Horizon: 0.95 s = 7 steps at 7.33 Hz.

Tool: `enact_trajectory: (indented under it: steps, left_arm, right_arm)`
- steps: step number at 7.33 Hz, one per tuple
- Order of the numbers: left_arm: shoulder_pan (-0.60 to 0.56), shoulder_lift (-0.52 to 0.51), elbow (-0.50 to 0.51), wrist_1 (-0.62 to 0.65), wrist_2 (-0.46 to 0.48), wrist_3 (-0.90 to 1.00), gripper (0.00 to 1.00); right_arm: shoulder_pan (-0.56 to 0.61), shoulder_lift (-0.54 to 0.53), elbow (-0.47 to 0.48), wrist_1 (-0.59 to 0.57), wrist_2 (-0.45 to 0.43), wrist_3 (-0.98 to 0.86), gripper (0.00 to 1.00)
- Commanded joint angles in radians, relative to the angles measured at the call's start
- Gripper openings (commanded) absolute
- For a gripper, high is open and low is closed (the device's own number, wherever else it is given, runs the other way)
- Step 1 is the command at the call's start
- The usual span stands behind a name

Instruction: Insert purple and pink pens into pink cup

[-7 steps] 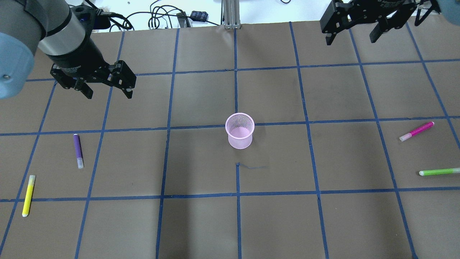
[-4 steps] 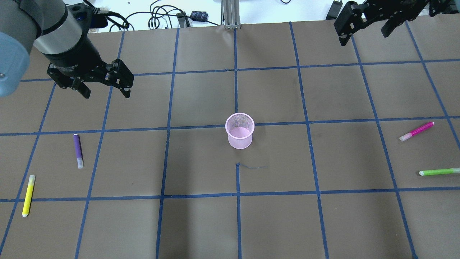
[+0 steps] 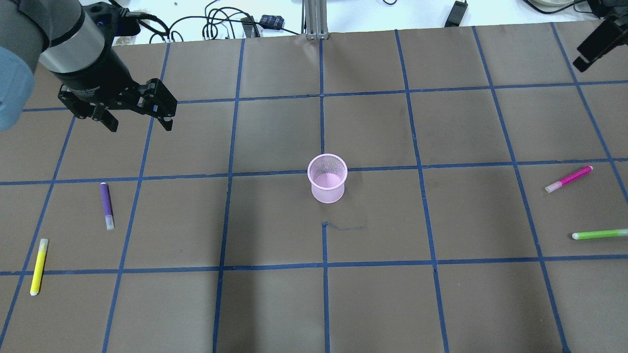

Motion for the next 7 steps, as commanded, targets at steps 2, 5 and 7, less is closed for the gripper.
enact_trajectory:
  steps: [2,5,7]
  left_arm:
    - [0.155,-0.023,-0.006,0.005,0.002,0.002,1.0]
    - [0.402,-0.106,-0.049,0.132,-0.009,0.012,1.0]
    - [0.421,-0.192,-0.156,0.34,-0.005,0.047,1.0]
  right_arm:
    - [-0.201,0.009,0.124,-0.054,0.023,-0.296,1.0]
    - [-0.335,0.126,0.204,-0.194,0.095,-0.743,1.0]
    - [-0.337,0.218,0.201,-0.204,0.094,-1.114,1.0]
